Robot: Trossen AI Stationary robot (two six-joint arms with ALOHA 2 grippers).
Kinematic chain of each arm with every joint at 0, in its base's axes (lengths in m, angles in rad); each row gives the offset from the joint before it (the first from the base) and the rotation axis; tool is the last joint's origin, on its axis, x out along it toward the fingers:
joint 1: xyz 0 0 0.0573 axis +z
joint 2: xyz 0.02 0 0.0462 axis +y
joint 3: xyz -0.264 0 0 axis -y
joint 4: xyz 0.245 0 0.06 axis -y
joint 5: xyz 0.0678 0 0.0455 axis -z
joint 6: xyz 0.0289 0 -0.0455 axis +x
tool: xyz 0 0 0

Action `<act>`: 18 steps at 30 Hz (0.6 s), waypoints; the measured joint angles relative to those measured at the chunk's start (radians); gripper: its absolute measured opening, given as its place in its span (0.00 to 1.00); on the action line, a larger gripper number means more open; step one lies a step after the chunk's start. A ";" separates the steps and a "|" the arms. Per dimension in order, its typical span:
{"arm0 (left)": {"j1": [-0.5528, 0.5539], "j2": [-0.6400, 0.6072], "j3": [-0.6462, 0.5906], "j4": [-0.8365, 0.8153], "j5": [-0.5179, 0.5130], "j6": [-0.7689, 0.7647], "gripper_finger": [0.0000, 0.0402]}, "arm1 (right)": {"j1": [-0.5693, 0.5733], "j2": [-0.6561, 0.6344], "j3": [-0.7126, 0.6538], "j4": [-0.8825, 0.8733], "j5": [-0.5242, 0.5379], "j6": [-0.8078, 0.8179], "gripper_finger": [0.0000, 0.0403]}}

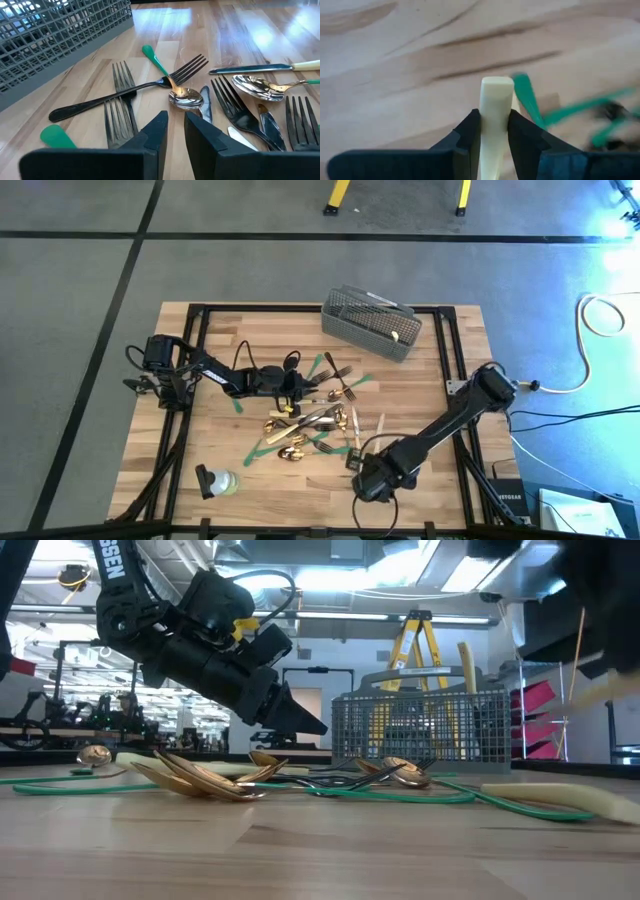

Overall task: Sort silverware
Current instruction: Put the yellow knife into the gray organizer

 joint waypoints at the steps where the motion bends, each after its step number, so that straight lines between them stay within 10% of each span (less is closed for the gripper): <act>1: 0.000 0.000 0.000 0.000 0.000 0.000 0.12 | -0.006 -0.022 0.000 -0.006 0.016 0.014 0.17; 18: 0.000 0.000 0.000 0.000 0.000 0.000 0.12 | -0.199 -0.502 0.000 -0.022 0.268 0.201 0.17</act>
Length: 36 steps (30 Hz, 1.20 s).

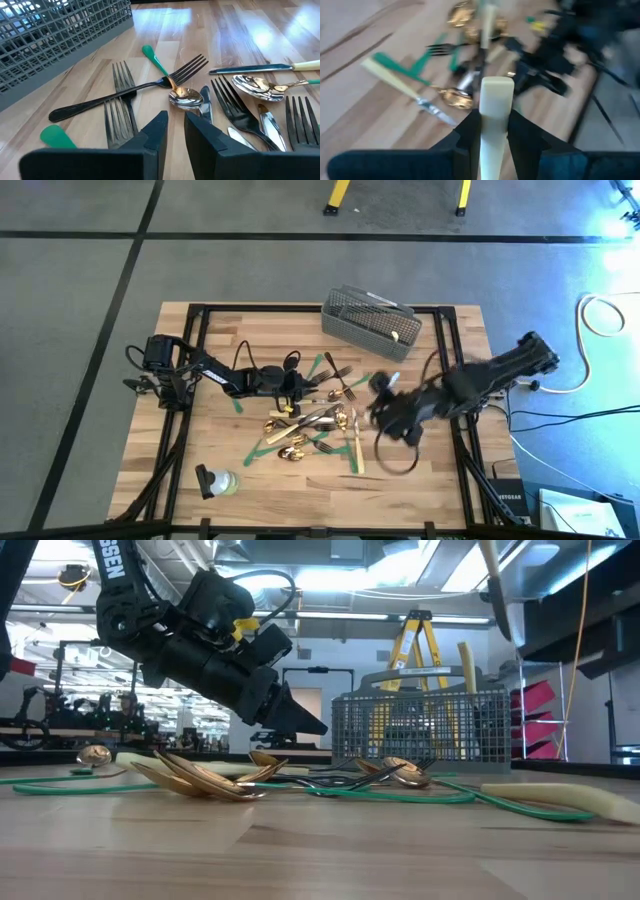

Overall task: Sort silverware
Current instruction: Put the yellow knife into the gray organizer

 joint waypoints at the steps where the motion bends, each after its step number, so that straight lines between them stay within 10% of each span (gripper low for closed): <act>1: 0.000 0.000 0.000 0.000 0.000 0.000 0.12 | -0.017 -0.029 0.000 -0.002 0.007 0.003 0.17; 14: 0.000 0.000 0.000 0.000 0.000 0.000 0.12 | -0.311 -0.375 -0.055 0.174 0.067 -0.021 0.17; 36: 0.000 0.000 0.000 -0.003 0.000 0.000 0.12 | -0.806 -0.681 -0.796 0.844 -0.118 0.004 0.17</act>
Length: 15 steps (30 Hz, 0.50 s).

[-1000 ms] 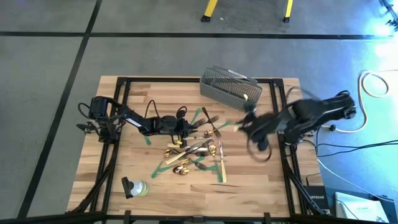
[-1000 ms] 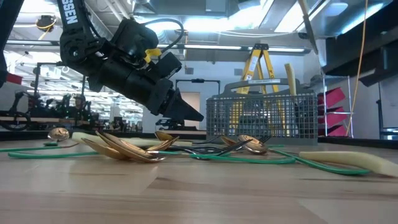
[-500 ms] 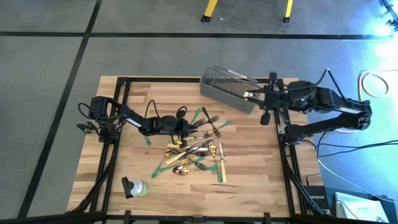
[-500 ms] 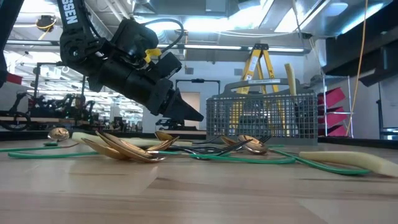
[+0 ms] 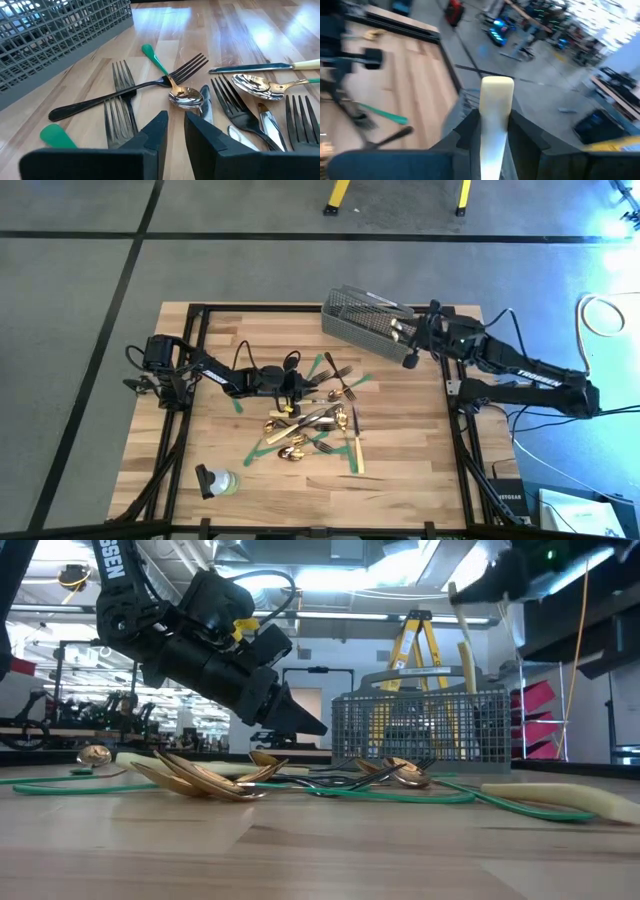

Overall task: Sort silverware
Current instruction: Put the yellow knife into the gray organizer

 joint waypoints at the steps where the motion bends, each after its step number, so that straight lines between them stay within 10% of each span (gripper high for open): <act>1: 0.000 0.000 0.000 0.000 0.000 0.000 0.12 | -0.019 -0.010 -0.024 0.028 -0.001 0.000 0.17; 15: 0.000 0.000 0.000 0.000 0.000 0.005 0.12 | -0.148 -0.031 -0.263 0.302 -0.080 0.167 0.17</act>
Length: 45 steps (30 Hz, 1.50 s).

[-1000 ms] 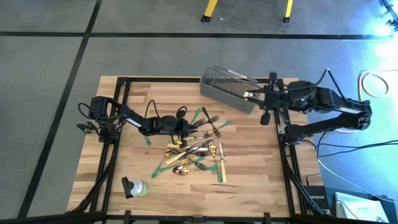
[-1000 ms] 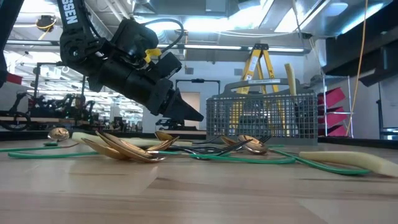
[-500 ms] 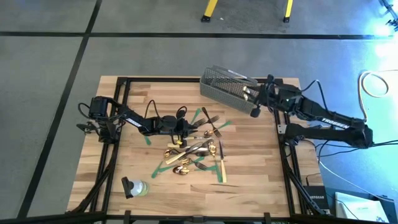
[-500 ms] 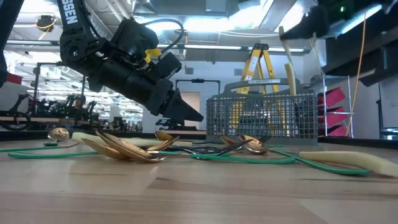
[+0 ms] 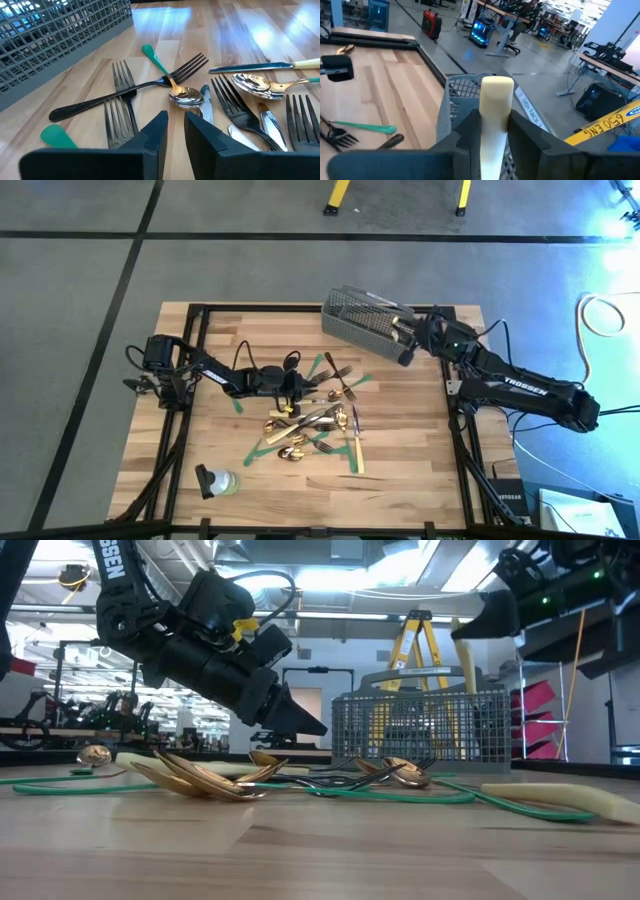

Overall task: Sort silverware
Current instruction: Put the yellow knife into the gray organizer

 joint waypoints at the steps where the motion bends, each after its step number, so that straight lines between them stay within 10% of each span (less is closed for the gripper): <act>1: 0.000 0.000 0.000 0.000 0.000 0.000 0.12 | 0.000 0.000 -0.010 0.004 0.000 0.000 0.17; 45: 0.000 0.000 0.000 -0.002 0.000 -0.002 0.12 | 0.003 -0.042 -0.018 0.022 -0.024 -0.010 0.27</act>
